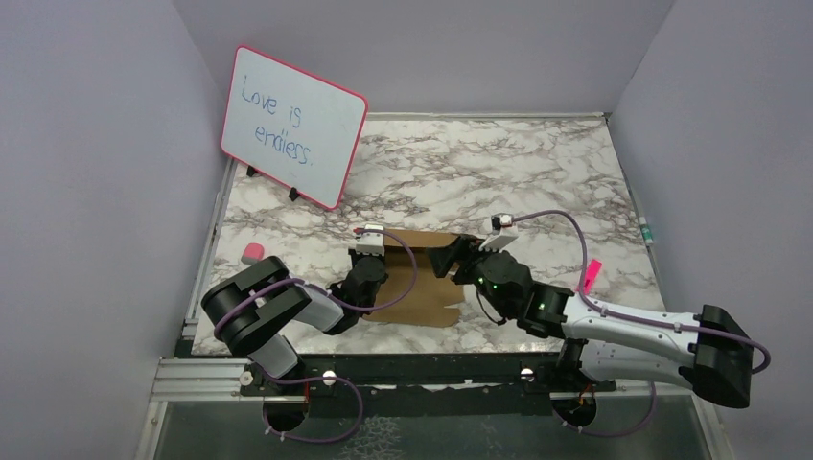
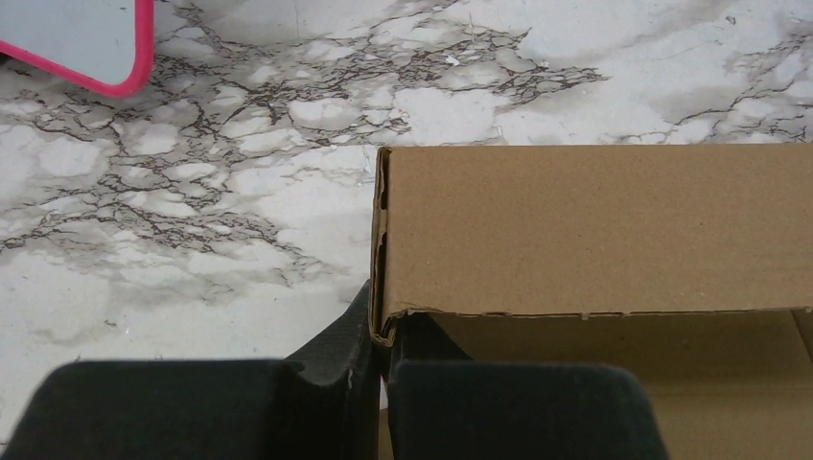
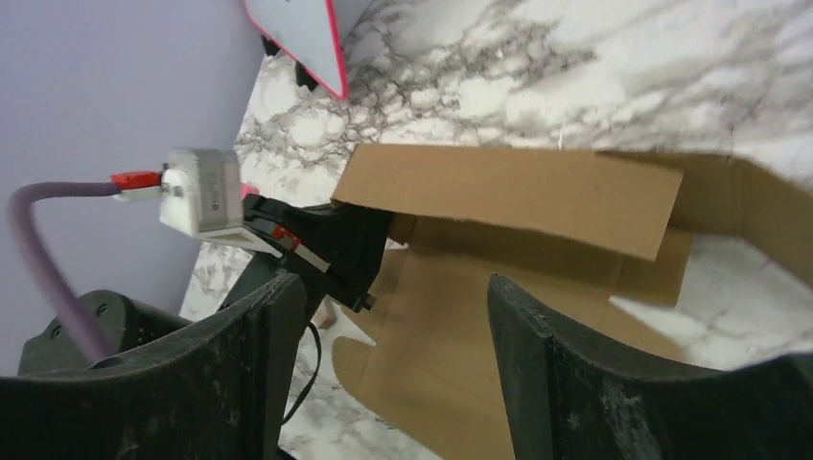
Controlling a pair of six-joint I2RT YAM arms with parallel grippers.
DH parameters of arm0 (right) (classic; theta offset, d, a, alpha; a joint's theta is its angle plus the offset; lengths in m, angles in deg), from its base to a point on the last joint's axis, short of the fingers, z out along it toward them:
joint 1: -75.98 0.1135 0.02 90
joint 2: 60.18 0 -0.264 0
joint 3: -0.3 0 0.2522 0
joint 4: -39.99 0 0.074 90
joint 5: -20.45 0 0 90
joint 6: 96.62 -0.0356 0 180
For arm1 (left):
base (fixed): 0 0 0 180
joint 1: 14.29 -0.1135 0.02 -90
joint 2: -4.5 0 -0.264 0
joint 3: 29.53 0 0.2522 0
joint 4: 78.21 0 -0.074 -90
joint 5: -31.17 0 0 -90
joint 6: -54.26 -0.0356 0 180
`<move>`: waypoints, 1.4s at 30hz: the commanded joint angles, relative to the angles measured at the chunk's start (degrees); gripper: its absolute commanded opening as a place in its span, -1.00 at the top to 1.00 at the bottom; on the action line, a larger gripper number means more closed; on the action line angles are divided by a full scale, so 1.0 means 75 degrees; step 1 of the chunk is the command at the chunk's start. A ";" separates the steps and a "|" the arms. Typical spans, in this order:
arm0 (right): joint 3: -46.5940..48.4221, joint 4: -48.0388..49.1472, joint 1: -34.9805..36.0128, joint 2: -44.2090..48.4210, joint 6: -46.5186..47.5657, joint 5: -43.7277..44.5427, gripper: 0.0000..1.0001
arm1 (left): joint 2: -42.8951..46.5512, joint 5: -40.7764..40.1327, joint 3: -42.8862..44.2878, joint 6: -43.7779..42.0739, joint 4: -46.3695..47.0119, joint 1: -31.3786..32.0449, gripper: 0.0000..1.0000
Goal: Fold the paper box
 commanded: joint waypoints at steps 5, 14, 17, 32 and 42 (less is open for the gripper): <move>-0.0679 0.0235 -0.0116 -0.0877 -0.4799 0.1015 -0.41 | -0.0011 0.0493 0.0125 0.0031 -0.0016 -0.0017 1.00; -0.1856 0.3640 -0.0654 -0.1736 -0.5149 0.0986 -0.26 | -0.0074 0.0614 0.0096 -0.0025 0.0052 -0.0016 1.00; -0.1902 0.4240 -0.0752 -0.2127 -0.5196 0.1014 -0.22 | -0.0138 0.0706 0.0129 -0.0056 0.0106 -0.0019 1.00; -0.1554 0.5310 -0.1161 -0.3526 -0.5995 0.0534 0.29 | -0.0224 0.0850 0.0216 -0.0066 0.0156 -0.0018 1.00; -0.1584 0.4710 -0.1161 -0.3402 -0.6453 0.0269 0.86 | -0.0883 -0.0274 0.0575 0.0179 0.0166 0.0029 1.00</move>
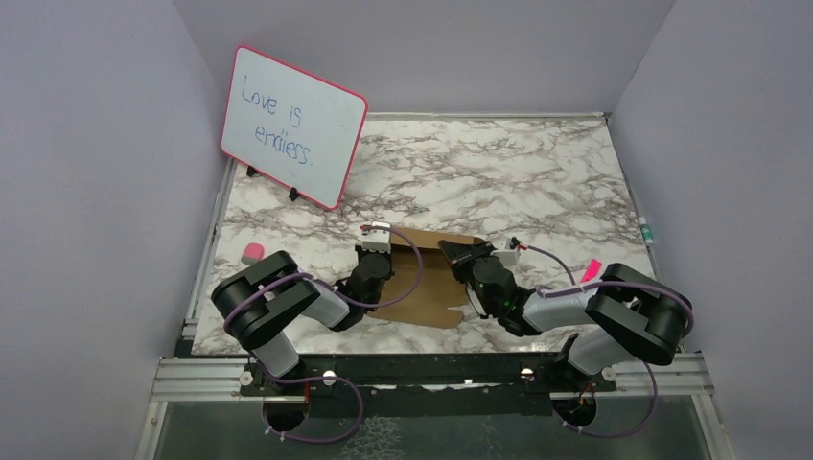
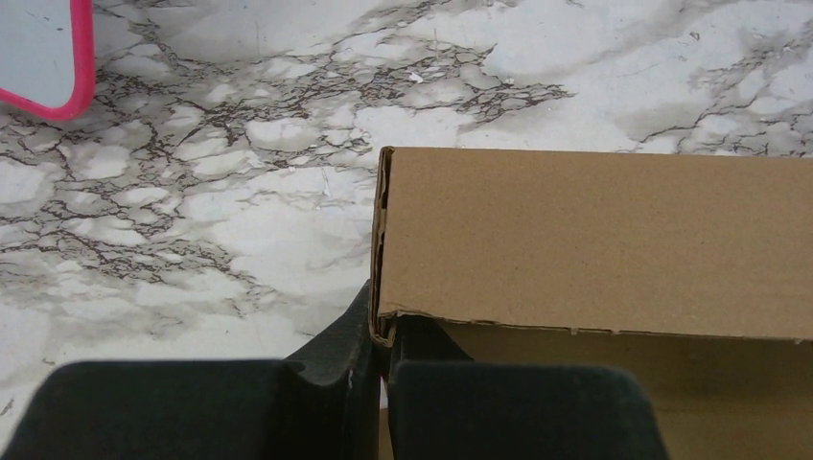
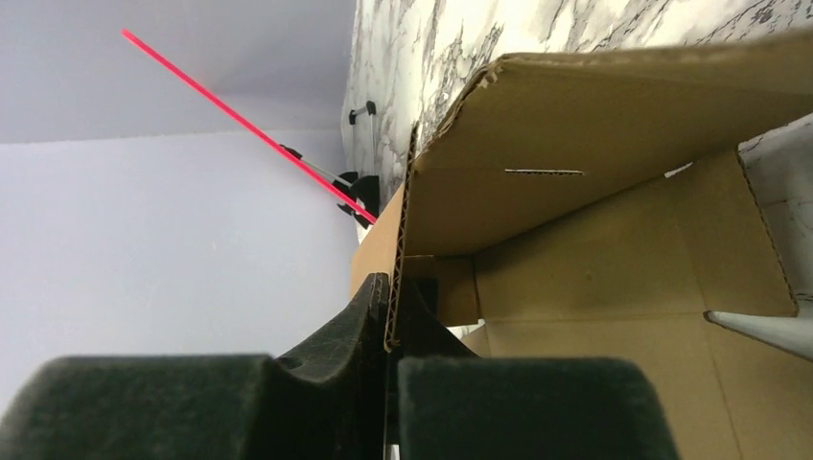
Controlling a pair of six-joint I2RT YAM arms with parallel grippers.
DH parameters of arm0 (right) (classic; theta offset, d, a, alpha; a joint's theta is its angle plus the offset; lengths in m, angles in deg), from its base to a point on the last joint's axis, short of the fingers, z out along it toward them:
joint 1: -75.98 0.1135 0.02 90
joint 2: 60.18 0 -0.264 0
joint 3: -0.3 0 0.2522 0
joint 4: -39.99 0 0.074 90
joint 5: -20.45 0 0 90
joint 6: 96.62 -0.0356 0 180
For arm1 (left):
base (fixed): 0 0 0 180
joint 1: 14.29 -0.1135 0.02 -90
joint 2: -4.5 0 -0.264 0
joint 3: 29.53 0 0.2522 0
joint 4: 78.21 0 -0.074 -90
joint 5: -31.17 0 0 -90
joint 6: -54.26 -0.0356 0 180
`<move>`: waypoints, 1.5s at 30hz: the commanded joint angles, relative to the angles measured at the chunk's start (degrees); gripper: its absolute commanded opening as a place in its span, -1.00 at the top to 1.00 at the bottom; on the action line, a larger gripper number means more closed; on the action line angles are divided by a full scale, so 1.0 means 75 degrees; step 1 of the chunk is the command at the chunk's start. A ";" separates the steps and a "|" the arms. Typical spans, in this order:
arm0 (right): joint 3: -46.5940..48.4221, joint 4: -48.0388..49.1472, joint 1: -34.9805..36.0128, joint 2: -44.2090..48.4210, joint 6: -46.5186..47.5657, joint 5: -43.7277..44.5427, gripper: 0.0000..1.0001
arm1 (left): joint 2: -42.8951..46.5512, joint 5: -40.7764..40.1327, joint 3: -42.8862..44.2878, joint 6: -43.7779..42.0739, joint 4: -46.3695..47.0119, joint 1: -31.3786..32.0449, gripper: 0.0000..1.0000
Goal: Fold the paper box
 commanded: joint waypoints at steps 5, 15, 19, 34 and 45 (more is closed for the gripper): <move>0.0162 -0.0543 -0.0002 0.0315 -0.0300 -0.0319 0.98 | -0.0641 -0.1702 0.0295 0.0468 -0.0121 0.0271 1.00; 0.0292 -0.0877 0.0001 0.0896 0.1083 -0.0242 0.69 | -0.0619 -0.1727 0.0296 0.0463 -0.0168 0.0529 1.00; 0.0329 -0.1618 0.0001 0.1517 0.2176 -0.0269 0.16 | -0.0263 -0.1538 0.0054 0.0611 -0.0248 0.0529 0.99; 0.2351 -0.7553 0.0001 0.3683 0.6688 -0.0443 -0.60 | 0.0923 -0.0869 -0.0559 0.0984 -0.0953 0.0530 0.37; 0.3247 -0.8172 0.0001 0.3302 0.7461 -0.0390 -0.57 | 0.2822 0.0329 -0.0742 0.1900 -0.3221 0.0541 -0.16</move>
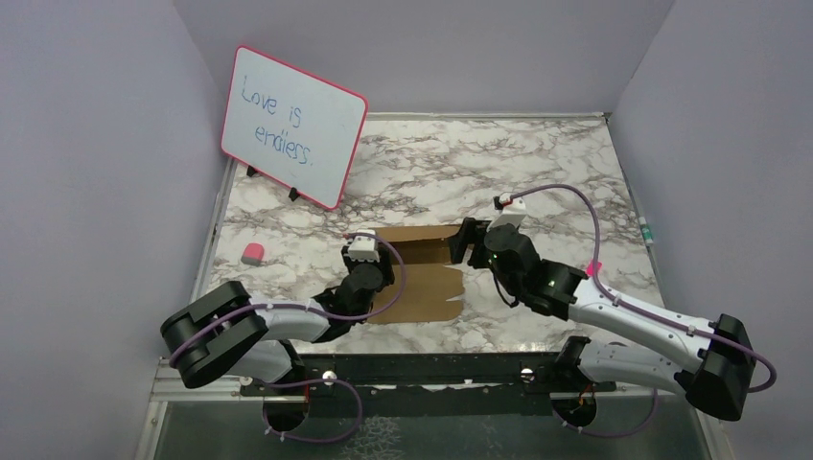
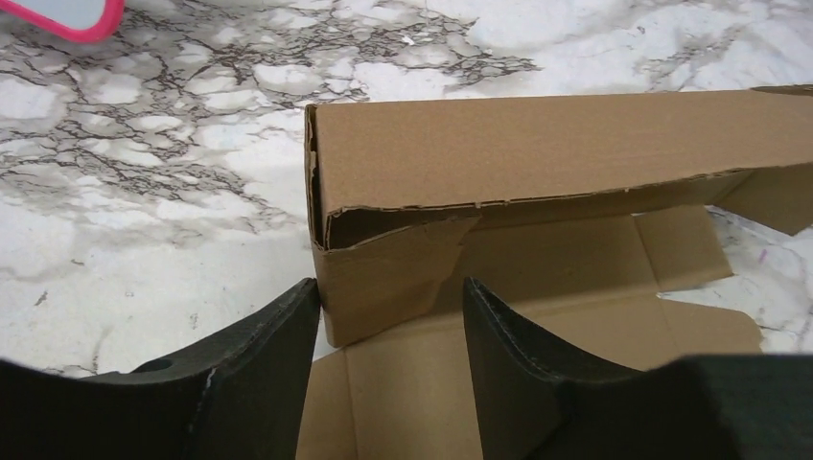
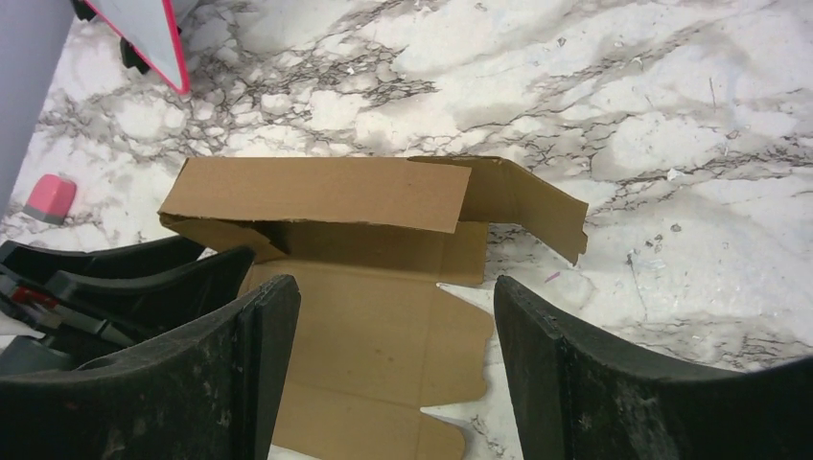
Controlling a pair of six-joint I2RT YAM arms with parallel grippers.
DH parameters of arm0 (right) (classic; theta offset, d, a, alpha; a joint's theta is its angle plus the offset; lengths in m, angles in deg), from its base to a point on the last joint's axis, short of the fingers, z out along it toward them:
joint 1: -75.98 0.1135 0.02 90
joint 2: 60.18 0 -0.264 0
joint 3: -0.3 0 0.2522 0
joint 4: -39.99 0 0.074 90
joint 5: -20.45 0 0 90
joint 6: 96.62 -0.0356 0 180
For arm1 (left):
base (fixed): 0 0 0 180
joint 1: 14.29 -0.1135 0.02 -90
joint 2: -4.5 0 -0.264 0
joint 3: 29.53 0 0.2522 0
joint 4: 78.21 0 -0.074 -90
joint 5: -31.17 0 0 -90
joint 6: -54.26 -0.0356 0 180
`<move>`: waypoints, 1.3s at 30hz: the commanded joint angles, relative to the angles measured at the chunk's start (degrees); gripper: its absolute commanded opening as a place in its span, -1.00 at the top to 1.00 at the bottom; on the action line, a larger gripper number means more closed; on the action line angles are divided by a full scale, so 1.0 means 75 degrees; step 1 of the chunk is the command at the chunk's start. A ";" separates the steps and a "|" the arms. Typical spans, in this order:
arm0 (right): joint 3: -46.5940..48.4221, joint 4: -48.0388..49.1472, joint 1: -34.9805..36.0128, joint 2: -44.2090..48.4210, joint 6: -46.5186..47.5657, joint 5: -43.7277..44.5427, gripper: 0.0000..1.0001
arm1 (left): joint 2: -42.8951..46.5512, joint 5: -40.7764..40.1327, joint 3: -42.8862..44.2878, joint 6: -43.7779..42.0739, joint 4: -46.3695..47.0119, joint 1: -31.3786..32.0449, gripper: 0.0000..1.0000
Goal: Fold the paper box
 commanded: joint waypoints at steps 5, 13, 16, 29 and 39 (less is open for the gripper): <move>0.0343 0.0109 0.0039 -0.0233 0.0568 -0.0200 -0.55 | 0.1121 0.0253 -0.0250 0.0838 -0.1974 0.0002 -0.24; -0.0314 0.1110 0.0039 -0.0452 -0.1846 -0.0840 -0.56 | 0.0372 0.0401 -0.0012 0.0870 -0.1943 -0.0320 -0.32; -0.0717 0.1756 0.0039 -0.0551 -0.2977 -0.0828 -0.56 | 0.0124 0.0565 0.0057 0.0731 -0.1635 -0.0492 -0.33; -0.1565 0.3636 0.0028 -0.1435 -0.6546 -0.0116 -0.50 | 0.0102 0.0948 -0.0175 0.0215 -0.0740 -0.0654 -0.31; -0.1248 0.3808 -0.0041 -0.2540 -0.8243 0.0277 -0.15 | 0.0038 0.0972 -0.0182 0.0102 -0.0666 -0.0654 -0.30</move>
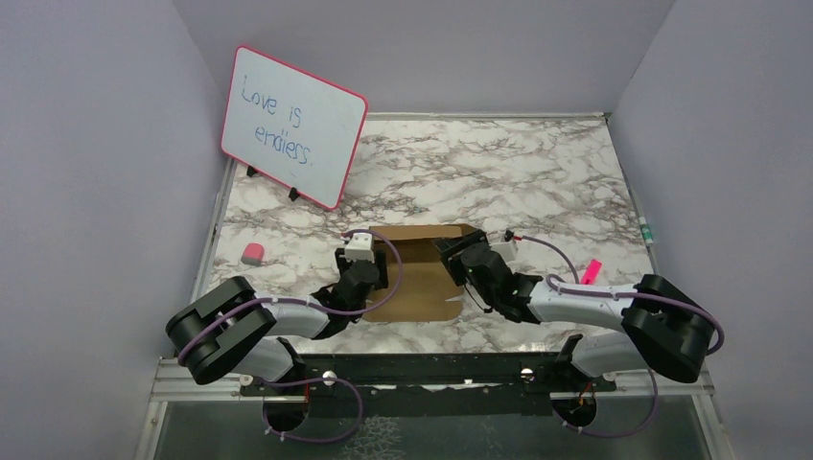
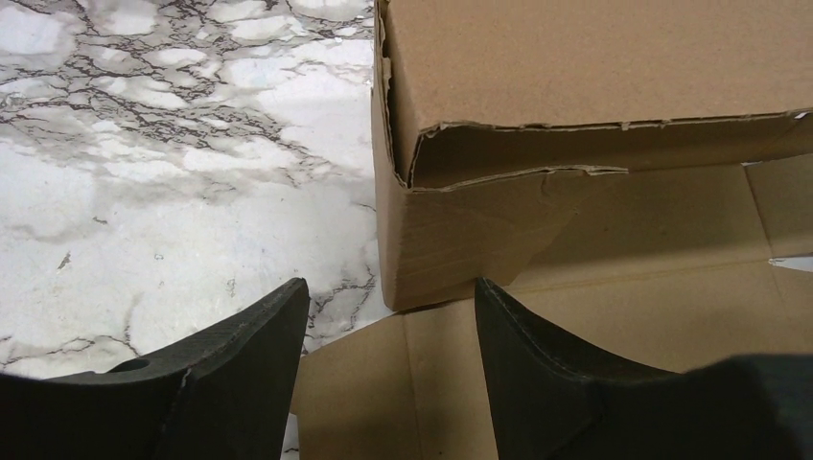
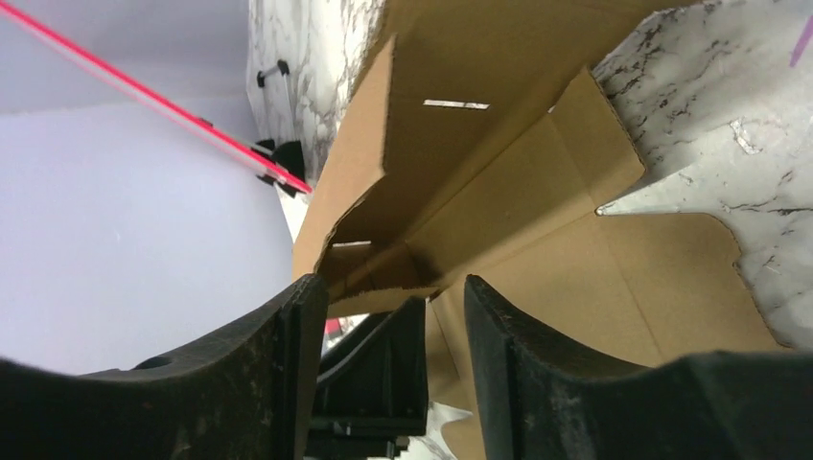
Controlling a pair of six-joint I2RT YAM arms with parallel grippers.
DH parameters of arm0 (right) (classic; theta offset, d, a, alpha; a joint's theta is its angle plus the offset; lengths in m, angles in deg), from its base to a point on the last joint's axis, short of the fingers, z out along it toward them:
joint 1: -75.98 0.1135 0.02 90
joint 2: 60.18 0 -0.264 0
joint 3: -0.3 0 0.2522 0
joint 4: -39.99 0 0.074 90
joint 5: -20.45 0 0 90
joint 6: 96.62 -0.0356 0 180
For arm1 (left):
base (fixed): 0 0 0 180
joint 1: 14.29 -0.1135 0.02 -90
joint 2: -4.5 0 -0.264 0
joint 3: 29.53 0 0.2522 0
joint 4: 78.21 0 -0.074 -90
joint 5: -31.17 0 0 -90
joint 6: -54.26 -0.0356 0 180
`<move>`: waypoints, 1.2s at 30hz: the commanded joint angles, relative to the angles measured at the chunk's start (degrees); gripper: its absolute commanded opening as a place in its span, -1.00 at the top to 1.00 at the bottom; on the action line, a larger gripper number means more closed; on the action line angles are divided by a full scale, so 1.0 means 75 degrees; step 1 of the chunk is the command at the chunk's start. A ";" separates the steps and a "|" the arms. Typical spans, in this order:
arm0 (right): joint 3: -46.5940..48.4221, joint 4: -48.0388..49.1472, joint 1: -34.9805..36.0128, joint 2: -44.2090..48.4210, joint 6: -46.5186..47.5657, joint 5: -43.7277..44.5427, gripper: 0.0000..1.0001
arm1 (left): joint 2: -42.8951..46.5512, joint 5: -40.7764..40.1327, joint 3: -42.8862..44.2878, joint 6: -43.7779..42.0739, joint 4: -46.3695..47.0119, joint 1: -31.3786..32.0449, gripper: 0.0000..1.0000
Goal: Fold the paper box
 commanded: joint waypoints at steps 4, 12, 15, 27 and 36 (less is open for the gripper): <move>0.0329 0.0939 -0.0143 -0.0556 -0.0834 0.0440 -0.07 | 0.0031 0.0181 -0.0084 -0.0173 0.0290 -0.0045 -0.29; 0.0370 0.1086 -0.0227 -0.0450 -0.0683 0.0433 -0.08 | 0.0008 0.0140 -0.0087 -0.0203 0.0319 -0.0051 -0.28; 0.0400 0.1091 -0.0405 -0.0615 -0.0882 0.0378 0.00 | -0.0060 0.0140 -0.0062 -0.0209 0.0341 -0.0054 -0.28; 0.0345 0.1857 -0.0541 -0.1483 -0.1119 0.0002 0.52 | -0.0148 0.0111 -0.0016 -0.0330 0.0530 -0.0104 -0.27; 0.0088 0.2111 -0.0532 -0.1514 -0.1127 -0.0325 0.89 | -0.0341 0.0028 -0.0126 -0.0533 0.1244 -0.0198 -0.25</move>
